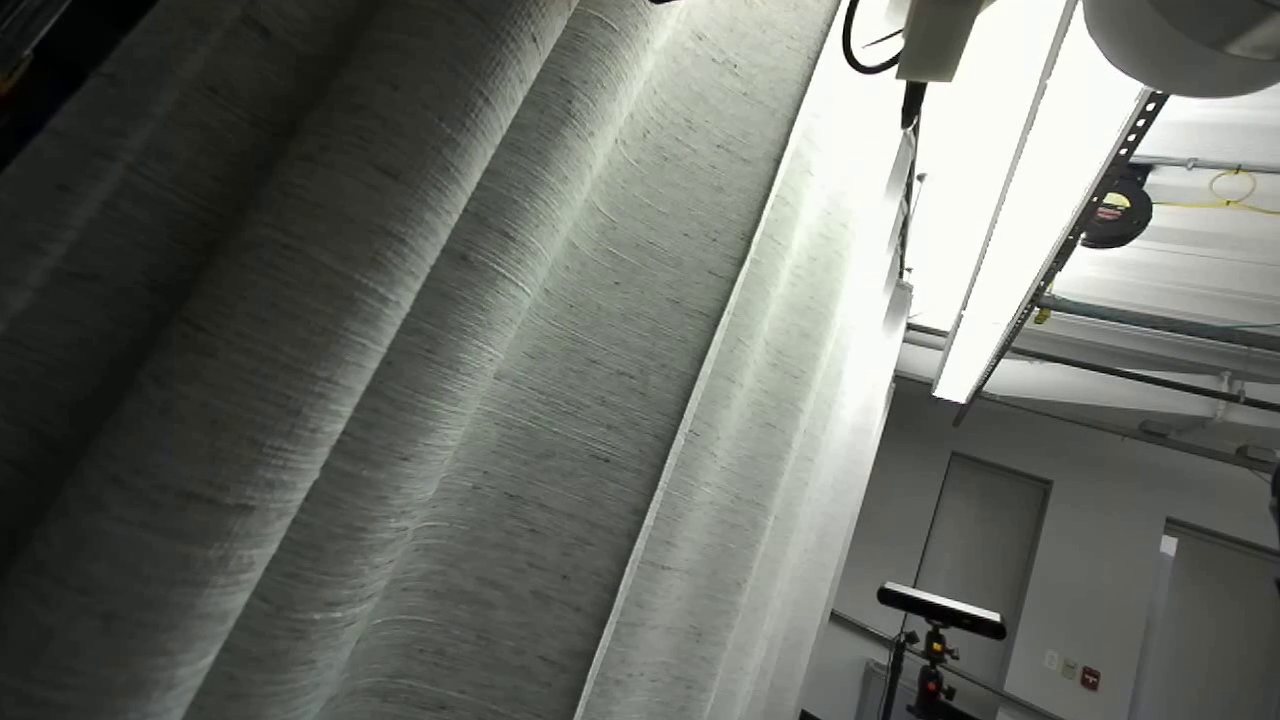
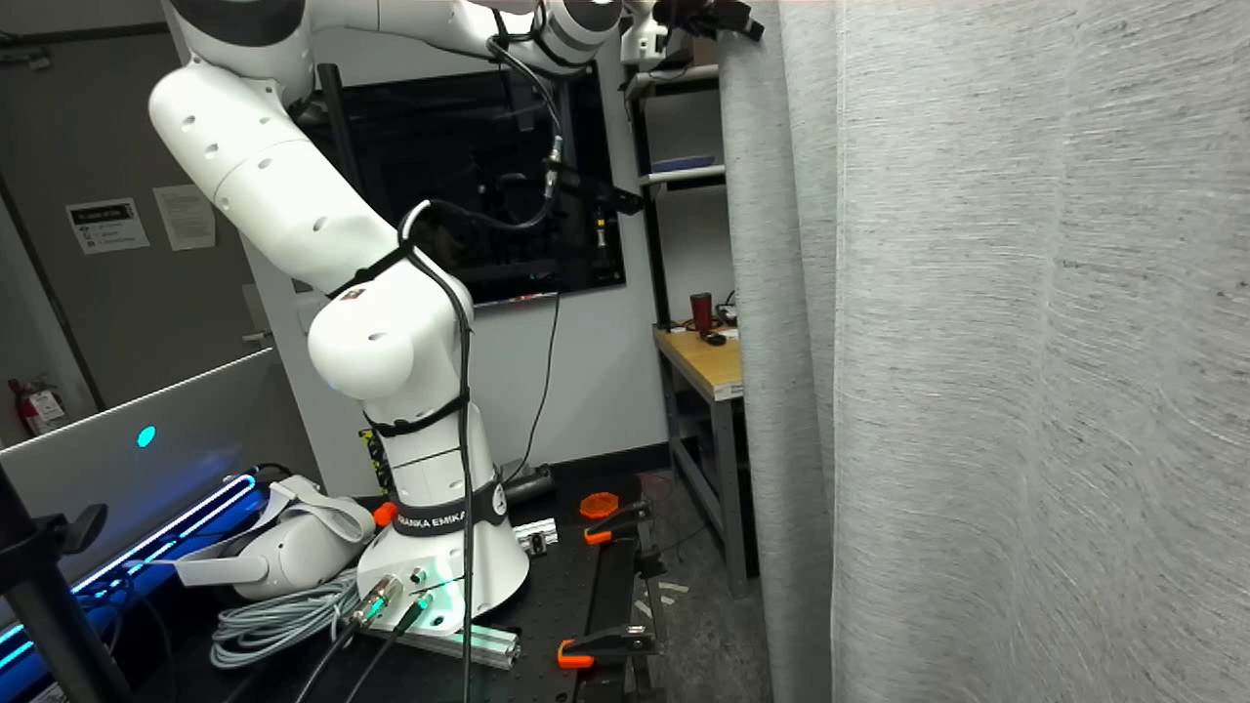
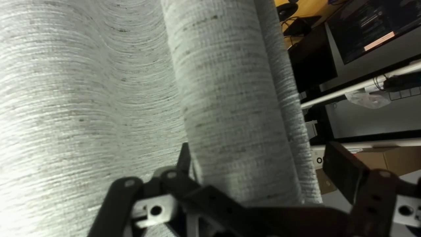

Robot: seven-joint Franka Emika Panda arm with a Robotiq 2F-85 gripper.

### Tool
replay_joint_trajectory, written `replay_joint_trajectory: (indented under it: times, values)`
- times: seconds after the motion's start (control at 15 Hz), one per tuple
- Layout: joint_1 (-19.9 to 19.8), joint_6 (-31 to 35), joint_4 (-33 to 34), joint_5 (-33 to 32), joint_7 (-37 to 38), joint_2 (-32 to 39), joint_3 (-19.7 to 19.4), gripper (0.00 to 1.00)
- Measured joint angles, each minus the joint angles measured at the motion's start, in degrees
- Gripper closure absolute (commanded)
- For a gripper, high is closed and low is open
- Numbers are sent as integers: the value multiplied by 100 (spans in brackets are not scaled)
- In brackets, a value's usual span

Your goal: Move the curtain to the right

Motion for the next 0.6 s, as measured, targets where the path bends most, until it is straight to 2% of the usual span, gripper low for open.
replay_joint_trajectory:
  times: [0.2,0.27,0.33,0.6]
  values:
    - [0,0,0,0,0,0,0,0]
    - [3,0,-2,0,0,5,0,8]
    - [5,0,-2,0,0,15,2,28]
    - [-9,2,18,-1,6,49,33,58]
